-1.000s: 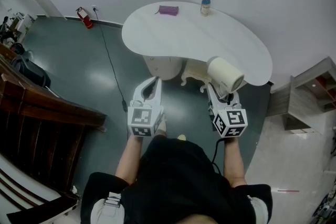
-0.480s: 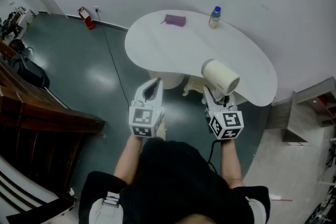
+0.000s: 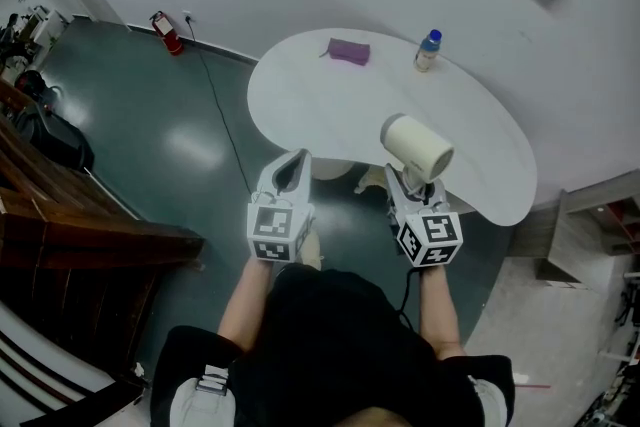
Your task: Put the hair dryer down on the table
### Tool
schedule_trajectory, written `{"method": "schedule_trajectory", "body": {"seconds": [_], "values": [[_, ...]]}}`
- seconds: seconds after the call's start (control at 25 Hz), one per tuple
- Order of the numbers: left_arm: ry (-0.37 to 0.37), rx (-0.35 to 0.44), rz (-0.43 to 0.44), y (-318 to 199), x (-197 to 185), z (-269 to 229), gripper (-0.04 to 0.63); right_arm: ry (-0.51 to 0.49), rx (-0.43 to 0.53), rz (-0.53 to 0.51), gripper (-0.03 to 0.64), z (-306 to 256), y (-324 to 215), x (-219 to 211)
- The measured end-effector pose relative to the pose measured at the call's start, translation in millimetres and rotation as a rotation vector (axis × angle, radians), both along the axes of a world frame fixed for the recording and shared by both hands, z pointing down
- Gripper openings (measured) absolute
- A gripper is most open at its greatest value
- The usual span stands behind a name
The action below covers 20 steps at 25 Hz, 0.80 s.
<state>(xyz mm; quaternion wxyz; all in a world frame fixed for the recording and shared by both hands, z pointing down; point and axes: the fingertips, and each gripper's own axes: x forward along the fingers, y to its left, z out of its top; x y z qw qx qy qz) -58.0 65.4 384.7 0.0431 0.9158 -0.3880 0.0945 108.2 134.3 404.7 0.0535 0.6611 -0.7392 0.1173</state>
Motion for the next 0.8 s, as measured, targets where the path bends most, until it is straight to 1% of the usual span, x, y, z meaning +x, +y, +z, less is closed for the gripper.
{"method": "schedule_trajectory", "body": {"seconds": [0.4,0.6,0.8], "values": [[0.015,-0.003,0.025,-79,-27,5,0.005,0.023,0.000,0.013,0.189,-3,-79,-30],[0.017,-0.003,0.039,-108,-38,10,0.005,0.035,-0.014,0.021,0.189,5,-107,-45],[0.026,-0.007,0.031,-131,-48,11,0.005,0.049,-0.028,0.015,0.189,8,-133,-52]]}}
